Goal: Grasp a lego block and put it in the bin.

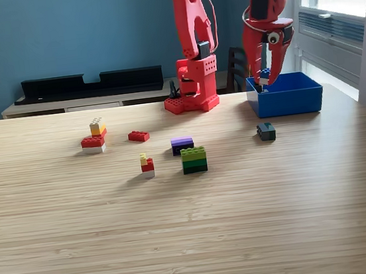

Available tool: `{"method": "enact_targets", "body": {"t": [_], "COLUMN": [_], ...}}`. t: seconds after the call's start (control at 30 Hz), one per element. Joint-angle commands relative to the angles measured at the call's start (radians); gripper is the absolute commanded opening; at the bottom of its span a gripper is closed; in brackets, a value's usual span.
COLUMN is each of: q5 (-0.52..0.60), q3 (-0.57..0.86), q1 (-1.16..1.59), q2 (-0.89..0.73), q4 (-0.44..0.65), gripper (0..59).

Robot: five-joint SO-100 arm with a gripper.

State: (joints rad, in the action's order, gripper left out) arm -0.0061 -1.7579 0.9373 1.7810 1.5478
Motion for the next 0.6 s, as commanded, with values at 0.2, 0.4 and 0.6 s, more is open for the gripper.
{"method": "enact_targets", "body": {"t": [0.2,0.4,0.6], "q5": [-0.061,-0.071,-0.081], "q3": [-0.021,0.005,0.002], "q1": [0.354,0.362,0.36], "q2": [0.074,0.074,0.075], "q4": [0.028,0.028,0.028], "gripper": [0.1,2.2,30.3]}}
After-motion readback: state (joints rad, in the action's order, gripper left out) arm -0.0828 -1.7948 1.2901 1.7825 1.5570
